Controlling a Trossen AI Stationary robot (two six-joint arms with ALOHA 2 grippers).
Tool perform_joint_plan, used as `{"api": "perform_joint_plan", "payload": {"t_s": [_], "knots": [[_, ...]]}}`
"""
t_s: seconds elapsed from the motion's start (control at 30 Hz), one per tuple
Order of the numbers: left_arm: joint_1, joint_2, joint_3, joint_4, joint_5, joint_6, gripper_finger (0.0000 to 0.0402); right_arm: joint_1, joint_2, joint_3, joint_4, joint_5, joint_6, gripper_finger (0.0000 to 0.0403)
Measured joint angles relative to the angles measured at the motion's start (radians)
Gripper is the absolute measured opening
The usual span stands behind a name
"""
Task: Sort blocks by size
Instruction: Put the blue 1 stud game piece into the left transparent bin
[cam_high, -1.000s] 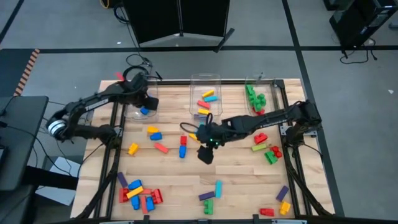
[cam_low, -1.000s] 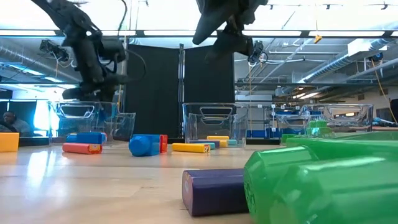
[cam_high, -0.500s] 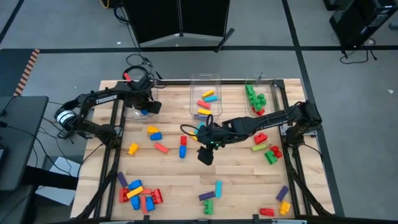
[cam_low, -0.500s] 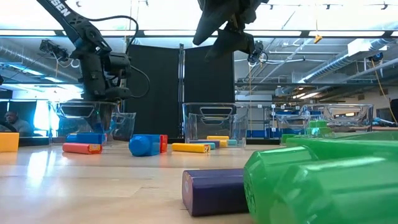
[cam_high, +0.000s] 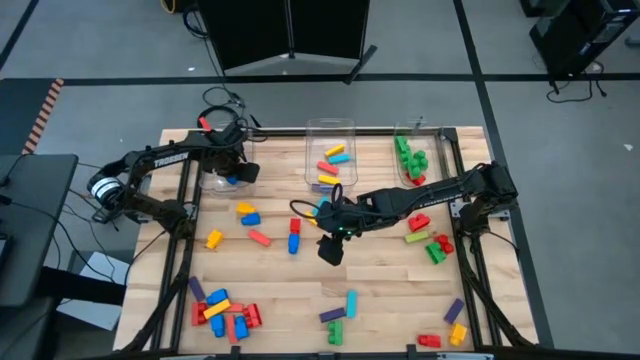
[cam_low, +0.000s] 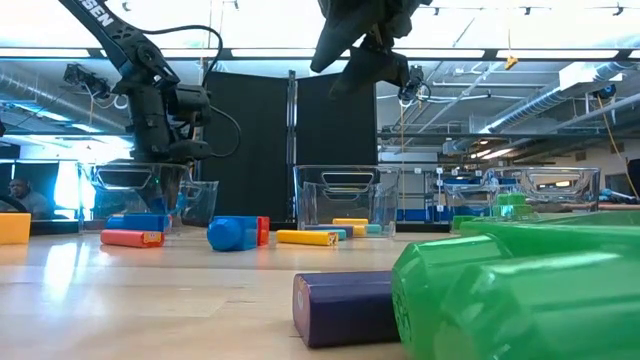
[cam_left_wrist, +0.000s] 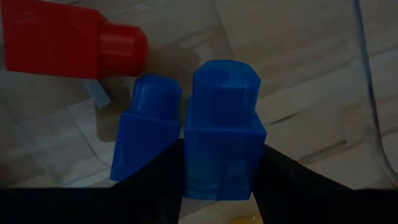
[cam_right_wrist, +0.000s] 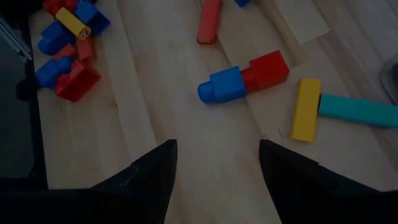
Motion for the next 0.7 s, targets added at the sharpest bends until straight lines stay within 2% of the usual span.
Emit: {"api": "perform_joint_plan", "payload": {"t_s": [0.7], "knots": [[0.000,0.000,-0.001,-0.002,-0.035,0.003,0.0174,-0.001,0.001,0.000,0.017,0.000,0.000,0.0229]]}}
